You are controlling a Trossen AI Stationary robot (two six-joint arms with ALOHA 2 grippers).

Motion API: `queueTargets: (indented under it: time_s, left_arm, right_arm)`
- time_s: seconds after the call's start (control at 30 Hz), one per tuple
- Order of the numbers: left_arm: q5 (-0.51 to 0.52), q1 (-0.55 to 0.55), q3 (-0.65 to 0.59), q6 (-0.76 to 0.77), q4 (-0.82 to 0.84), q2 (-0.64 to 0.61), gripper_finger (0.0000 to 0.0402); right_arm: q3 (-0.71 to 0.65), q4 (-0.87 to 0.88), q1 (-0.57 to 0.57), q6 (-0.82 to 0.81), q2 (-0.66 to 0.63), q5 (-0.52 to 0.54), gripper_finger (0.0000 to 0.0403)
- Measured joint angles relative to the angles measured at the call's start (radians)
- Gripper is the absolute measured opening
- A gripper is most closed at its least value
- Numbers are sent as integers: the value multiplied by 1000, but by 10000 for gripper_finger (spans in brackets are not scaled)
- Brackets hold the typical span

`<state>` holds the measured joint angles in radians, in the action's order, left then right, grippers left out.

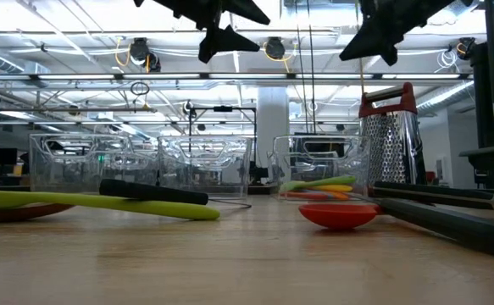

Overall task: Pick & Place Kitchen Items
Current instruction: Put the black knife into the left transparent bin

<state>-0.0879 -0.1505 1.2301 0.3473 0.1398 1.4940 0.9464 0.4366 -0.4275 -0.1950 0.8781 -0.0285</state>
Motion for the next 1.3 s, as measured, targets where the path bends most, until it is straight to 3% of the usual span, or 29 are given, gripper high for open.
queueTargets:
  time_s: [0.73,1.3]
  left_arm:
    - [221,187,0,333,119,11,255]
    - [166,243,0,645,154,202,255]
  right_arm:
    - [-298,-66,110,-56,-377,31,0]
    - [-444,-74,122,-144,-638,28,0]
